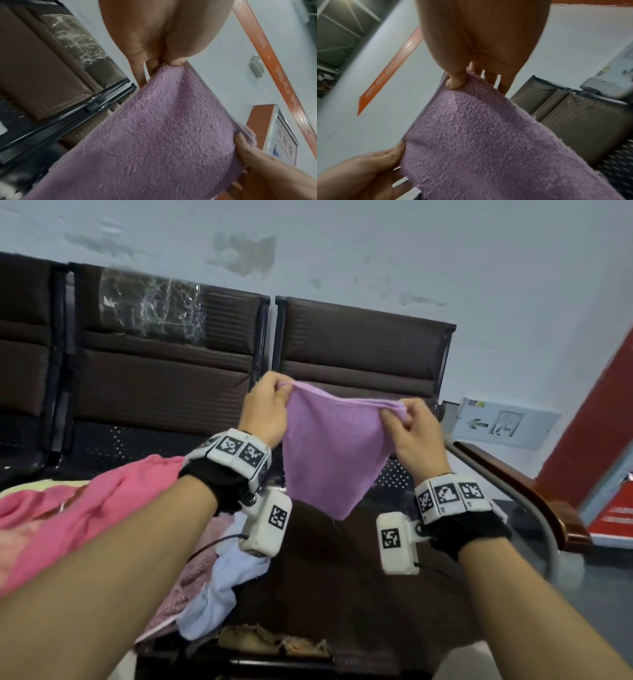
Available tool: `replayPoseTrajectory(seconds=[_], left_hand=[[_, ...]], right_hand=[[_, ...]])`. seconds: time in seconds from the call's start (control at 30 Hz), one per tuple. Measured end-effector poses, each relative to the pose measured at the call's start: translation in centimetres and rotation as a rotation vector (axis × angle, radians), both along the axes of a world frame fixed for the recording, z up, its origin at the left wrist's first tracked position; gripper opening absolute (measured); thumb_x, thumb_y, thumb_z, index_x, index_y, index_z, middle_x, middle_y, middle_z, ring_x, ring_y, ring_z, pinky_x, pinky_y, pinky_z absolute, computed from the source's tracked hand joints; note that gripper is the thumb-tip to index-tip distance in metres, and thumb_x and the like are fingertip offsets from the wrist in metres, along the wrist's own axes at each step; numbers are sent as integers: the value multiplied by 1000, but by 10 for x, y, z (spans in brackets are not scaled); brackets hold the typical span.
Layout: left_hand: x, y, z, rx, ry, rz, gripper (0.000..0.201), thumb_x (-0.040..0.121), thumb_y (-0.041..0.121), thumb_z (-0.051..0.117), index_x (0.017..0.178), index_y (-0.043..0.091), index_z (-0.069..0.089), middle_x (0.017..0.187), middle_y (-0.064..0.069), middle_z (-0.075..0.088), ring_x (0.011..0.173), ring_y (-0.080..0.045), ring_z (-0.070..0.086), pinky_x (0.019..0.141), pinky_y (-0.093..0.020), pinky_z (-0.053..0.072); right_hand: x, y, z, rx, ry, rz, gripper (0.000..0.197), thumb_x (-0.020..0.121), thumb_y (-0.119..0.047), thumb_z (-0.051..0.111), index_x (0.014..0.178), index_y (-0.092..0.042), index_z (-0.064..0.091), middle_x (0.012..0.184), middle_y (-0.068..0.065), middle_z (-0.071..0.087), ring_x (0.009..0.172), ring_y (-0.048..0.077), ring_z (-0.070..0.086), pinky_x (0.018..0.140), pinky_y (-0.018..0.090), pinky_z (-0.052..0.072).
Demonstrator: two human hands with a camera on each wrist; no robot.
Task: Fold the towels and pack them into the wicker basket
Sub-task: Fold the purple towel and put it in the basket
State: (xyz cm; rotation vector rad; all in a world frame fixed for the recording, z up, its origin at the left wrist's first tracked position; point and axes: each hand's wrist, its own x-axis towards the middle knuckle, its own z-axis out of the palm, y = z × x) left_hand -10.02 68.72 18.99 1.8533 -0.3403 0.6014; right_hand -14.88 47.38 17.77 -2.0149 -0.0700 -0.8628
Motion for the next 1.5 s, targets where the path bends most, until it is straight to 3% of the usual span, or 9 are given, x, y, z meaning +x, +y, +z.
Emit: replayPoseTrajectory(seconds=[0.23, 0.47, 0.6, 0.83, 1.0, 1.2, 1.3, 1.4, 1.5], left_hand=[[-80, 8, -117, 18, 228, -114, 17, 97, 16, 44, 101, 11, 60, 99, -5, 64, 97, -23, 57, 90, -35, 43], [-117, 6, -185, 224, 244, -202, 18, 98, 15, 44, 101, 7, 60, 101, 1, 61, 96, -10, 53, 79, -10, 33], [-91, 4, -189, 249, 224, -219, 18, 97, 10, 46, 103, 4, 61, 102, -2, 62, 97, -12, 54, 84, -12, 34], [-5, 1, -207, 263, 332, -193, 17, 96, 15, 48, 104, 11, 62, 97, 1, 63, 94, -17, 58, 83, -27, 41], [22, 1, -235, 385, 493, -126, 25, 95, 14, 49, 116, 8, 62, 117, -9, 64, 108, -24, 58, 87, -19, 38], [1, 8, -243, 564, 476, -195, 46, 83, 8, 66, 128, 7, 55, 134, -16, 48, 127, -30, 42, 109, -30, 27], [-27, 9, -233, 661, 368, -211, 32, 83, 17, 67, 115, 16, 64, 121, -8, 47, 119, -25, 39, 106, -28, 22], [-53, 8, -225, 669, 375, -440, 28, 87, 28, 64, 111, 13, 66, 102, -6, 58, 95, -17, 51, 96, -37, 39], [-67, 11, -227, 969, 399, -506, 56, 81, 52, 62, 126, 19, 57, 115, -2, 54, 109, -17, 47, 101, -31, 35]], right_hand=[[-79, 6, -107, 42, 244, -67, 17, 90, -24, 60, 75, -18, 65, 71, -6, 65, 68, 4, 57, 66, 19, 45], [-125, 5, -177, 129, 363, -169, 21, 87, -31, 61, 67, -25, 62, 66, -11, 65, 65, -1, 57, 60, 20, 41], [-104, 2, -181, 91, 475, -157, 23, 89, -32, 60, 67, -26, 60, 65, -14, 62, 63, -6, 54, 51, 4, 34], [-20, -10, -182, 62, 556, -138, 17, 88, -31, 63, 89, -16, 70, 80, -2, 67, 80, 14, 61, 72, 23, 40], [3, -11, -196, -158, 779, -144, 30, 84, -25, 67, 112, -13, 62, 106, 4, 65, 105, 21, 59, 84, 21, 41], [-25, -5, -189, -717, 847, 306, 18, 80, -28, 70, 95, -18, 68, 94, -2, 57, 97, 20, 58, 84, 24, 42], [-43, -4, -185, -861, 987, 501, 38, 75, -44, 74, 105, -22, 66, 107, 0, 57, 102, 15, 51, 91, 29, 43], [-55, -5, -187, -948, 990, 507, 44, 77, -28, 76, 117, -20, 60, 119, 2, 55, 112, 18, 48, 98, 29, 40], [-60, -5, -180, -902, 848, 410, 33, 81, -8, 63, 113, -15, 66, 103, 5, 67, 100, 22, 58, 84, 21, 39]])
